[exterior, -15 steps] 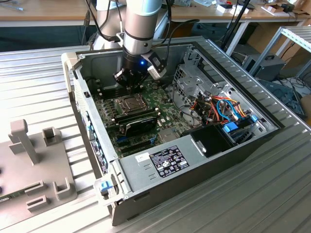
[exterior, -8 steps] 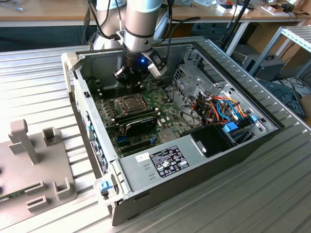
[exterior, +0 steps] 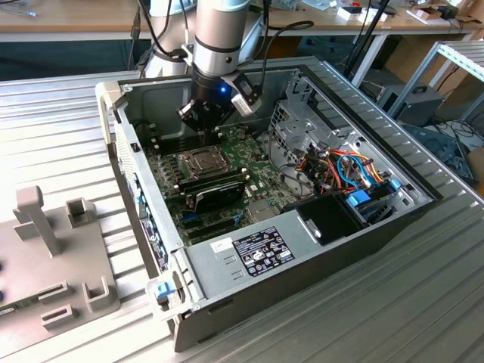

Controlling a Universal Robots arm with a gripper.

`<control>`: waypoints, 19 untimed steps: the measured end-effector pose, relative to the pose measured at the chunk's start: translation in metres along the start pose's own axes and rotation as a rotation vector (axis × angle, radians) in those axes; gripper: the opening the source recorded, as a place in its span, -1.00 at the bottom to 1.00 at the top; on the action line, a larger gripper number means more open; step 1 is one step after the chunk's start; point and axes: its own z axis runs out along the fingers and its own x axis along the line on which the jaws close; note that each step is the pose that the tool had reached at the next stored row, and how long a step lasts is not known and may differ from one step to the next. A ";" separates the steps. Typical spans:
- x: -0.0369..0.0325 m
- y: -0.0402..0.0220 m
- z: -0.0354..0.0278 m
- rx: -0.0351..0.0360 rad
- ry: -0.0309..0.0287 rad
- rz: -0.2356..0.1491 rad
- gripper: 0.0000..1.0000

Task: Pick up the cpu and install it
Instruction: 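Install the first cpu locking lever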

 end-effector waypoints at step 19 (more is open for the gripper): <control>0.0006 -0.0038 -0.0015 0.0825 0.0070 -0.002 -0.79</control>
